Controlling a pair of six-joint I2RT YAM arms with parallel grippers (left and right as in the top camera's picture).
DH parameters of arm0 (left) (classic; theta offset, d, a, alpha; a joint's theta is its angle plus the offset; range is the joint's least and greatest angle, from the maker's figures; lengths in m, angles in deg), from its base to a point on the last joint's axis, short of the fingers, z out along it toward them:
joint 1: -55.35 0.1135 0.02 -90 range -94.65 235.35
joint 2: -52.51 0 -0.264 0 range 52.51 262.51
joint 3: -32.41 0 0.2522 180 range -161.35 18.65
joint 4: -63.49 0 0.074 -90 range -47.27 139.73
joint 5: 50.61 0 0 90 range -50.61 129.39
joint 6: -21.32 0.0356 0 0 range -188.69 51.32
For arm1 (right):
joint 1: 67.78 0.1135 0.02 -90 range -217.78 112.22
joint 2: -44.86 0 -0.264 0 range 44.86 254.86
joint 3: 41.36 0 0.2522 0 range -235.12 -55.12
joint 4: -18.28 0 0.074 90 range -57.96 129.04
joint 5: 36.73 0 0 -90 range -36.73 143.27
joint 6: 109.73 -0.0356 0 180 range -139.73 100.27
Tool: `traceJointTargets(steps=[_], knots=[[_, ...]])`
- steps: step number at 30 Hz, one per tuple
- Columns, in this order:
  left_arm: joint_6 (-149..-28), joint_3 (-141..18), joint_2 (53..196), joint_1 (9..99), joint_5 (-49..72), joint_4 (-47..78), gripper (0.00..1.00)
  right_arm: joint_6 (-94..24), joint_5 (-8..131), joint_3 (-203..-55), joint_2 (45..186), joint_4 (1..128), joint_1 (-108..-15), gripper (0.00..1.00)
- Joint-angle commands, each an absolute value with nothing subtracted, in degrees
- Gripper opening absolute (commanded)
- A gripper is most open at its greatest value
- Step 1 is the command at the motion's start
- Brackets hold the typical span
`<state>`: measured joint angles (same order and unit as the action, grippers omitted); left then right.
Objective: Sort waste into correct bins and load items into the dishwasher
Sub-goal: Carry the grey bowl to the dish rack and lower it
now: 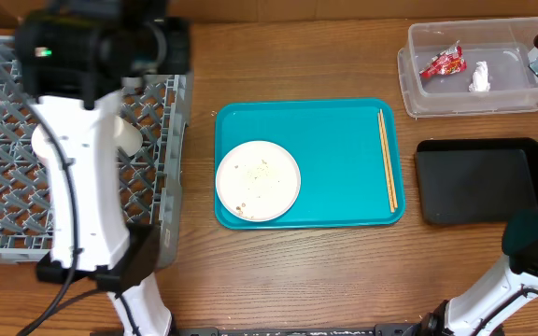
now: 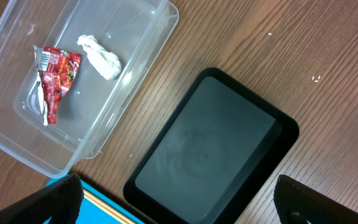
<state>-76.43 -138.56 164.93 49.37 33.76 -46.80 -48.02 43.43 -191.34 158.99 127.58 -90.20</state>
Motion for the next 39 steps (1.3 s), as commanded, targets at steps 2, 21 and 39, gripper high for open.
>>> traceJointTargets(steps=[2,21,39], knots=[[-74.44,-127.15,157.76,58.79,29.32,-47.09,0.04,-48.28,42.99,-192.74,157.59,127.30,-90.15,1.00],[-58.49,-80.26,153.47,91.68,-11.29,-28.62,0.04,-48.28,42.99,-192.74,157.59,127.30,-90.15,1.00],[-52.43,-66.25,155.38,104.34,-34.59,-14.52,0.04,-48.28,42.99,-192.74,157.59,127.30,-90.15,1.00]])
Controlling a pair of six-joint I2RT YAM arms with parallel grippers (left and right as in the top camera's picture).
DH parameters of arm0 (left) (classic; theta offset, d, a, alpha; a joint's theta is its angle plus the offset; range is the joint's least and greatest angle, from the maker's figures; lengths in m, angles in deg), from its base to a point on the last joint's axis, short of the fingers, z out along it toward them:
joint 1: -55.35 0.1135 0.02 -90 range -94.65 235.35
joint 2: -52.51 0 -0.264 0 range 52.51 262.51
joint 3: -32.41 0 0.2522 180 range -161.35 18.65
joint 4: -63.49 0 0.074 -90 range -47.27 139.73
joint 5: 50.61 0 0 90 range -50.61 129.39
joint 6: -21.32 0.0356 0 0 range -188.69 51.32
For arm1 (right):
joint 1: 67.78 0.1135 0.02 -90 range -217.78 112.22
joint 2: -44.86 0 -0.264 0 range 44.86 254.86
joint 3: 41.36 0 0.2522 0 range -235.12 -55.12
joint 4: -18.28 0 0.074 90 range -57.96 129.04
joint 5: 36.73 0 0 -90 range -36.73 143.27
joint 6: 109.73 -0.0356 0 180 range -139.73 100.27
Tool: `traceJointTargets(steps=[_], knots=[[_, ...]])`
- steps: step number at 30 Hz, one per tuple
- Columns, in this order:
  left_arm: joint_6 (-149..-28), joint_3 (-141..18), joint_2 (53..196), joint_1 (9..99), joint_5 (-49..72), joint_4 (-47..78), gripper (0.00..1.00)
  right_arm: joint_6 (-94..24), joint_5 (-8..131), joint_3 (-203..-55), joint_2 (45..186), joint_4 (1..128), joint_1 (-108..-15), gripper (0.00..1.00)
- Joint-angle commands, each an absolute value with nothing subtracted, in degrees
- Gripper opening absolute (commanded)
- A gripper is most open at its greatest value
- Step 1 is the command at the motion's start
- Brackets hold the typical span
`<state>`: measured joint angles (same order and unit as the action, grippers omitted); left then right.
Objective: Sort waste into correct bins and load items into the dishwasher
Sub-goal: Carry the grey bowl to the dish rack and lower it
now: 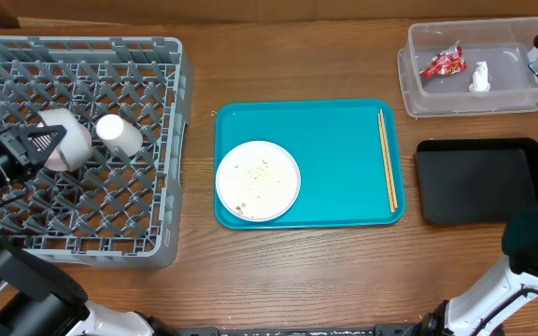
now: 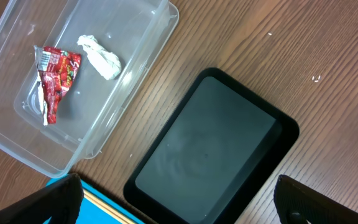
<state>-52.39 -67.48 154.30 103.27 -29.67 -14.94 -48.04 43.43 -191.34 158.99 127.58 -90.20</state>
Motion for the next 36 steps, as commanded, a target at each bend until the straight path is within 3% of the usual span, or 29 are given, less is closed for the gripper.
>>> traceJointTargets(steps=[1,14,30,32,34,36], knots=[[-52.43,-66.08,156.14,104.54,-34.61,-14.61,0.04,-48.26,42.99,-192.74,157.59,127.30,-90.15,1.00],[-51.36,-65.38,161.80,105.65,-36.79,-14.04,0.04,-48.28,42.99,-192.74,157.59,127.30,-90.15,1.00],[-53.48,-64.46,161.91,109.87,-31.15,-14.02,0.08,-48.28,42.99,-192.74,157.59,127.30,-90.15,1.00],[-53.48,-64.33,161.91,109.89,-31.13,-13.87,0.11,-48.28,42.99,-192.74,157.59,127.30,-90.15,1.00],[-53.53,-64.33,161.91,110.15,-31.09,-13.87,0.24,-48.28,42.99,-192.74,157.59,127.30,-90.15,1.00],[-54.99,-64.33,161.91,110.50,-31.07,-13.93,0.22,-48.28,42.99,-192.74,157.59,127.30,-90.15,1.00]])
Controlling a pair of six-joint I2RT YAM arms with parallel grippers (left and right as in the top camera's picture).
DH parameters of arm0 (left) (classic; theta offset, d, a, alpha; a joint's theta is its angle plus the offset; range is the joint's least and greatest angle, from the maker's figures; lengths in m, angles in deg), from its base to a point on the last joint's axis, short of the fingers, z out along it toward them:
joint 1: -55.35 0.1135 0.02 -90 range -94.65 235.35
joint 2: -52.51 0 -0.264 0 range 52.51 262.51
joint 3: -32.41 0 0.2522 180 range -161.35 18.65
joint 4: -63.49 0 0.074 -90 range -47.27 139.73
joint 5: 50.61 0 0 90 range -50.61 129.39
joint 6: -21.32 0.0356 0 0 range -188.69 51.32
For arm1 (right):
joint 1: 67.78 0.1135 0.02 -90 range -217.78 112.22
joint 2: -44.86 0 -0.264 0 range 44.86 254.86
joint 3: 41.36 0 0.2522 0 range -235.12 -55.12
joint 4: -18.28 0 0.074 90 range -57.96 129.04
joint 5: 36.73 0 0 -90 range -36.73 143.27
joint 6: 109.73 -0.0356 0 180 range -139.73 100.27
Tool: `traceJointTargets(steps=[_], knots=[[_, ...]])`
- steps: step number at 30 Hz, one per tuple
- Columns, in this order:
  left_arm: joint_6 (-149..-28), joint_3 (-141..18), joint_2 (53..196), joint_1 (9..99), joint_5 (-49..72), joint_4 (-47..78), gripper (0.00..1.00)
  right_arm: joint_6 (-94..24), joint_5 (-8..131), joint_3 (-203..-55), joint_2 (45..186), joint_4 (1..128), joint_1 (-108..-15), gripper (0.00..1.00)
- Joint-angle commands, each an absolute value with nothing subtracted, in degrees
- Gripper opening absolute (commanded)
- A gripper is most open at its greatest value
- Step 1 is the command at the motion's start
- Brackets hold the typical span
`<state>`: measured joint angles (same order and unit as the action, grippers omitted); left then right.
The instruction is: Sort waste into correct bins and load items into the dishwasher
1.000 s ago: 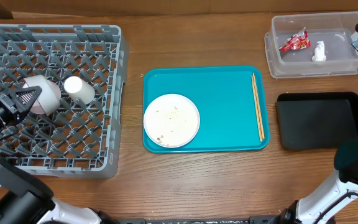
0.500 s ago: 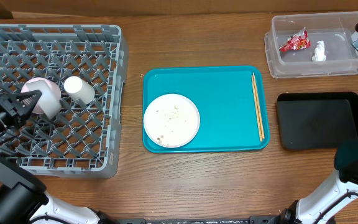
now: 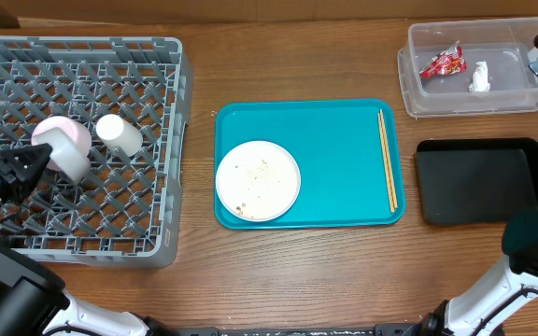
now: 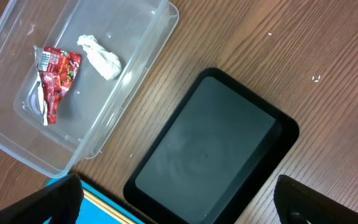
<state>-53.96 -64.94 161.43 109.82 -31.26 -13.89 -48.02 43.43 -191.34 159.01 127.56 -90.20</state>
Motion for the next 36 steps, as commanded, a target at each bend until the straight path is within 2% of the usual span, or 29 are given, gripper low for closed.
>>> traceJointTargets(steps=[1,5,7,14,18,24,27,31,36], knots=[[-56.59,-64.33,161.91,110.70,-31.09,-14.02,0.20,-48.28,42.99,-192.74,157.59,127.30,-90.15,1.00],[-62.05,-64.33,161.89,111.44,-31.09,-14.06,0.20,-48.28,42.99,-192.74,157.59,127.30,-90.15,1.00],[-62.93,-64.33,161.89,112.01,-31.11,-14.06,0.24,-48.28,42.99,-192.74,157.59,127.30,-90.15,1.00],[-67.25,-64.33,161.89,115.09,-24.79,-14.92,0.28,-48.28,42.99,-192.74,157.59,127.30,-90.15,1.00],[-67.69,-64.35,161.89,117.78,-24.71,-15.27,0.27,-48.28,42.99,-192.74,157.59,127.30,-90.15,1.00],[-67.34,-64.37,161.89,120.40,-25.87,-17.93,0.21,-48.28,42.99,-192.74,157.59,127.30,-90.15,1.00],[-62.36,-64.37,161.89,119.55,-31.07,-18.94,0.22,-48.28,42.99,-192.74,157.59,127.30,-90.15,1.00],[-50.64,-64.46,161.74,116.05,-39.83,-21.43,0.29,-48.28,42.99,-192.74,157.59,127.30,-90.15,1.00],[-43.65,-65.44,160.10,107.20,-36.58,-24.29,0.31,-48.28,42.99,-192.74,157.59,127.30,-90.15,1.00]])
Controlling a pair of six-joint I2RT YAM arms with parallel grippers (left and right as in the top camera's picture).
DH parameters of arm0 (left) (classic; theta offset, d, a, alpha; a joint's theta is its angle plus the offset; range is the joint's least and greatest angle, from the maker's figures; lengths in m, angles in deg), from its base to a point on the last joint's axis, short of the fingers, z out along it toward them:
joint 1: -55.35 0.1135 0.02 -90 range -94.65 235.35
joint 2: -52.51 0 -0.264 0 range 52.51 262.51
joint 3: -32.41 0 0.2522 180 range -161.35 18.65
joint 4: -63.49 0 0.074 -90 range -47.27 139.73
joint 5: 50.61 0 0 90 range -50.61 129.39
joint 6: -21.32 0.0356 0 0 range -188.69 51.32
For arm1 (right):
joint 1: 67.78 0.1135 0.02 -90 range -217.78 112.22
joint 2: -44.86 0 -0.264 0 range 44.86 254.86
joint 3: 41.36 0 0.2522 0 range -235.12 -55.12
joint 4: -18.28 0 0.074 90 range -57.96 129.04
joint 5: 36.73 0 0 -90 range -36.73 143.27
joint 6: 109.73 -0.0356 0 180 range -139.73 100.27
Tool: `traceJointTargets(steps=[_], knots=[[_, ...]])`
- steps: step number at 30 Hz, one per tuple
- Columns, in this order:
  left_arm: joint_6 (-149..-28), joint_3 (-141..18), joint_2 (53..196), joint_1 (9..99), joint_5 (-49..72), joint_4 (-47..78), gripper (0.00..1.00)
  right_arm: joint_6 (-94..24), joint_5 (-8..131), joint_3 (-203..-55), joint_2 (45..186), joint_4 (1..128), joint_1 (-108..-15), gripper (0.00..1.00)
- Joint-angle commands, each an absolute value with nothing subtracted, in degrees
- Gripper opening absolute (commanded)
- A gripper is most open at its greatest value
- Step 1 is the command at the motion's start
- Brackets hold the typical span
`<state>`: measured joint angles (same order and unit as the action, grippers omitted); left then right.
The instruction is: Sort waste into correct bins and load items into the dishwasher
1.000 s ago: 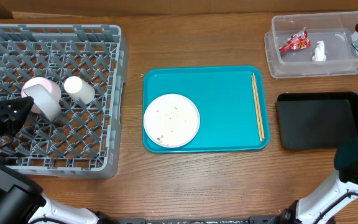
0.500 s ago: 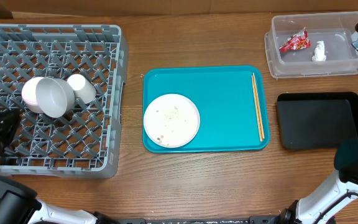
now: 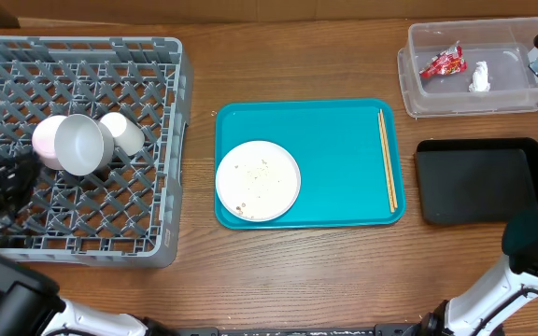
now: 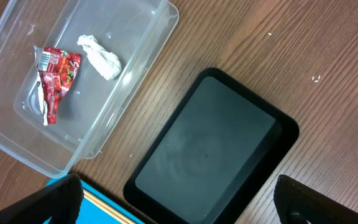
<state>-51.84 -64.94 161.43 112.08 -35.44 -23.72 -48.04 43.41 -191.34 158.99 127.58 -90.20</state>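
A grey dishwasher rack (image 3: 82, 233) fills the left of the table. In it a pink cup (image 3: 75, 143) lies on its side beside a white cup (image 3: 122, 133). My left gripper (image 3: 0, 183) is a dark blur at the rack's left edge, apart from the pink cup, and its fingers look spread. On a teal tray (image 3: 334, 131) are a dirty white plate (image 3: 258, 180) and a pair of chopsticks (image 3: 388, 159). My right gripper (image 4: 182, 200) hangs open and empty over the black tray (image 4: 213, 146).
A clear bin (image 3: 512, 98) at the back right holds a red wrapper (image 4: 53, 78) and a white tissue wad (image 4: 99, 56). The black tray (image 3: 479, 179) has nothing in it. The right arm shows at the right edge of the overhead view.
The pink cup now lies with its mouth turned toward the camera, slightly right of where it was. My left gripper has let go of it and sits lower left. The right arm is still.
First my left arm stood tall over the rack, hiding much of it. Then its gripper was low at the rack's left, on the pink cup beside the white cup, and stayed on it. Now the cup rests in the rack, free.
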Motion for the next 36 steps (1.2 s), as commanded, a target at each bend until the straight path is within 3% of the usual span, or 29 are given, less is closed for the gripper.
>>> traceJointTargets(steps=[1,4,8,10,13,15,16,17,23,28,36], knots=[[-43.65,-65.77,159.68,105.10,-35.18,-24.42,0.31,-48.28,42.99,-192.74,157.59,127.30,-90.15,1.00],[-43.58,-67.56,157.76,98.61,-32.09,-24.31,0.33,-48.28,42.99,-192.74,157.59,127.30,-90.15,1.00],[-47.28,-74.36,154.44,92.60,-27.64,-23.05,0.49,-48.28,42.99,-192.74,157.59,127.30,-90.15,1.00],[-54.58,-78.62,152.93,90.81,-19.88,-21.47,0.53,-48.28,42.99,-192.74,157.59,127.30,-90.15,1.00],[-67.01,-84.96,150.13,87.90,1.61,-20.93,0.61,-48.28,42.99,-192.74,157.59,127.30,-90.15,1.00],[-71.73,-86.86,147.94,85.87,12.82,-20.88,0.75,-48.28,42.99,-192.74,157.59,127.30,-90.15,1.00],[-72.19,-87.26,146.72,84.73,16.69,-20.53,0.92,-48.28,42.99,-192.74,157.59,127.30,-90.15,1.00],[-72.19,-87.28,145.67,83.73,18.35,-20.03,1.00,-48.28,42.99,-192.74,157.59,127.30,-90.15,1.00],[-72.13,-87.17,144.93,80.14,19.53,-23.33,0.99,-48.28,42.99,-192.74,157.59,127.30,-90.15,1.00],[-72.26,-83.70,147.16,78.94,26.07,-25.63,0.67,-48.28,42.99,-192.74,157.59,127.30,-90.15,1.00],[-79.23,-77.14,151.81,77.00,34.20,-20.05,0.61,-48.28,42.99,-192.74,157.59,127.30,-90.15,1.00]])
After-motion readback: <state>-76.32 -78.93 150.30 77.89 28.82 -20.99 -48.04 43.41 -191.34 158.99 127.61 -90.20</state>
